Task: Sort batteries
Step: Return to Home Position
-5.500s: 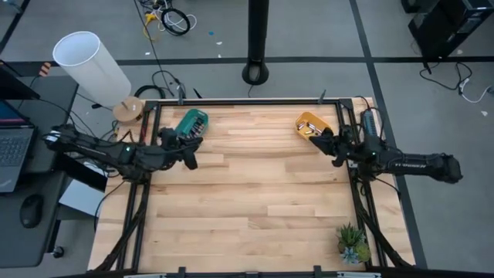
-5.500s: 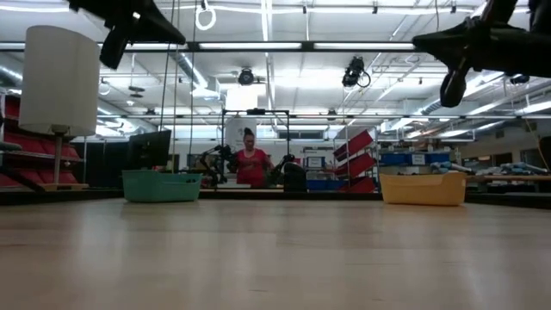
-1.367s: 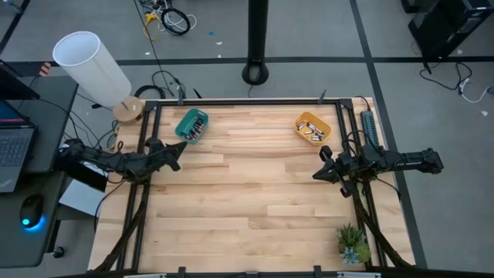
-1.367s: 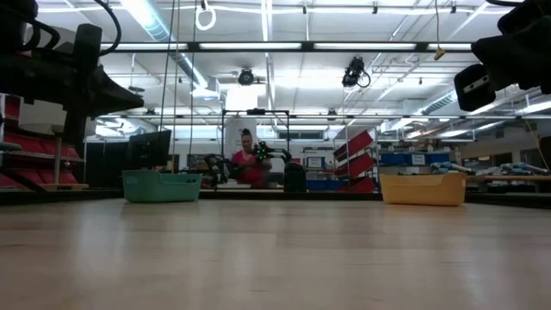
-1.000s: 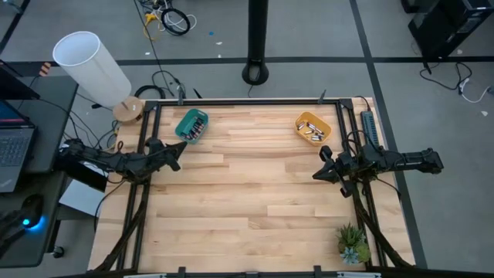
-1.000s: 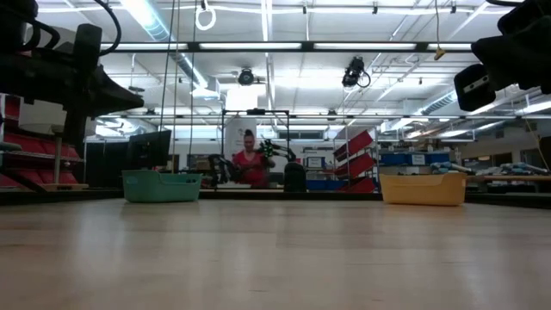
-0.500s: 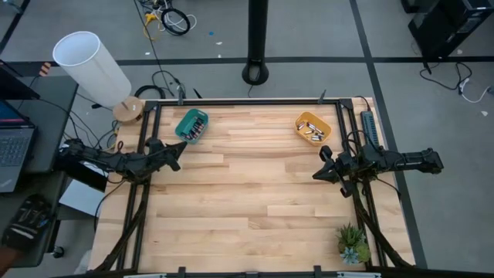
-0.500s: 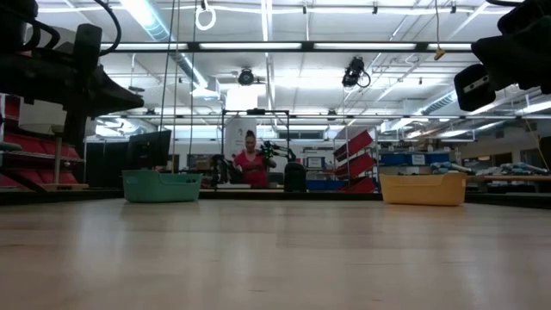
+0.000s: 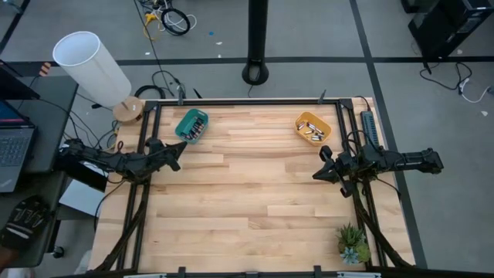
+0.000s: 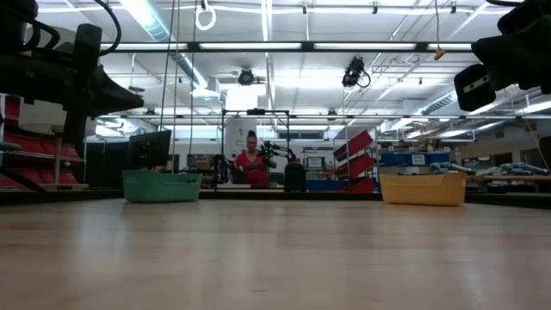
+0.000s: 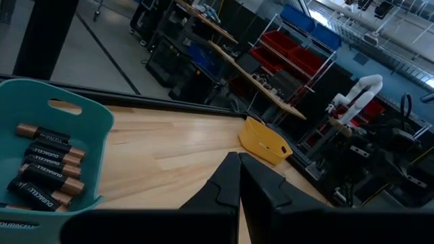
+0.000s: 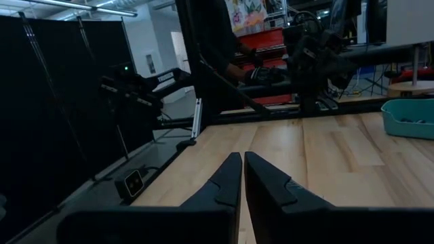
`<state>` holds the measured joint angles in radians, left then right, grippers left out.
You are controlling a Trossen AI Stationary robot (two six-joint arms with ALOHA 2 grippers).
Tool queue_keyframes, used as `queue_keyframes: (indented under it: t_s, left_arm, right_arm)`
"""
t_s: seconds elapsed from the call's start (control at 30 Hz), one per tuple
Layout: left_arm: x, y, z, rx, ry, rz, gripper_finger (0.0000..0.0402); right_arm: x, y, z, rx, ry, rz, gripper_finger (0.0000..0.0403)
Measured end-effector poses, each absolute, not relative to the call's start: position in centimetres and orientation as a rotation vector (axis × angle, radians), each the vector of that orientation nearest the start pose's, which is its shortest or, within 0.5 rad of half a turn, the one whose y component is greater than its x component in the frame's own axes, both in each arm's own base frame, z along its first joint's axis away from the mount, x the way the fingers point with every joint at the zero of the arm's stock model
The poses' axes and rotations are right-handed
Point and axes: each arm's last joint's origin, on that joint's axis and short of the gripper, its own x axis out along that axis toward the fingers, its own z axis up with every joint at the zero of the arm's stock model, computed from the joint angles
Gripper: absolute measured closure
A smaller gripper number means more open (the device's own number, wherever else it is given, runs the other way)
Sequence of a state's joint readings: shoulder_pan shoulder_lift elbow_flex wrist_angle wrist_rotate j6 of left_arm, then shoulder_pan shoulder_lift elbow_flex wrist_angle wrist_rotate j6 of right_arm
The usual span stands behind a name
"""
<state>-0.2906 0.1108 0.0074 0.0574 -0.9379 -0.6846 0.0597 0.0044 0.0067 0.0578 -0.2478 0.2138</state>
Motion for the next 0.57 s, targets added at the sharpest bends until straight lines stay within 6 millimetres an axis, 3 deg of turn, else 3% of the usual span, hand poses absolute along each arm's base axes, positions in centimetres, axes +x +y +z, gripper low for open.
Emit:
queue_keyframes:
  t_s: [0.57]
  left_arm:
    - [9.51, -0.41, 16.32, -0.633, -0.185, 0.633, 0.0385]
  right_arm:
    - [9.59, 1.28, 17.10, 0.206, -0.027, 0.313, 0.0374]
